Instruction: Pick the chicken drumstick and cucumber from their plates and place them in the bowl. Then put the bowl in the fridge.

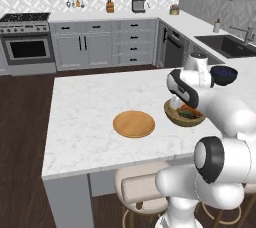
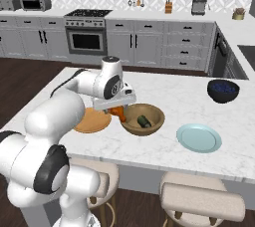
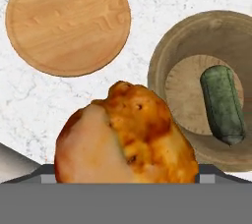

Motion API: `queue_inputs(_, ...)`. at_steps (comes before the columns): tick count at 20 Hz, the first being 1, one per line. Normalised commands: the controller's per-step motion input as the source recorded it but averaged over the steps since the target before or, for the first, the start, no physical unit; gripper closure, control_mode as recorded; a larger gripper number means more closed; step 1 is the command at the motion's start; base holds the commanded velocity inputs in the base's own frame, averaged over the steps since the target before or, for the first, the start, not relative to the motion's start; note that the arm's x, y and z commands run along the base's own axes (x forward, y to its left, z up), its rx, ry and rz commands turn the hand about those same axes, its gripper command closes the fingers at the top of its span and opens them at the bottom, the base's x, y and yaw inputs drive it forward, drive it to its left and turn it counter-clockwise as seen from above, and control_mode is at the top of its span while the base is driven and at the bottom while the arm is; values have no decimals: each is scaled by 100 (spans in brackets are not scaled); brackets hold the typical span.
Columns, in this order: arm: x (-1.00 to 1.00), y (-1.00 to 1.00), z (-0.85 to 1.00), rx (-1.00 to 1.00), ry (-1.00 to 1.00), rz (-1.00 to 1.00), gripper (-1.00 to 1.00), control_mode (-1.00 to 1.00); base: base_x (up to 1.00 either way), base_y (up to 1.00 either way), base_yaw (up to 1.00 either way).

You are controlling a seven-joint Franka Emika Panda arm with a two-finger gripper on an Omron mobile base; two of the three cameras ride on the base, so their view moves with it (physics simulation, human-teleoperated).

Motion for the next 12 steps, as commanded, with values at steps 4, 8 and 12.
queue_inputs(4,48,-77,-2,0,1,0,100,-100,0,0,0)
queue_inputs(8,61,-59,-19,0,7,0,100,-100,0,0,0)
queue_inputs(12,48,-25,-37,0,6,0,100,-100,0,0,0)
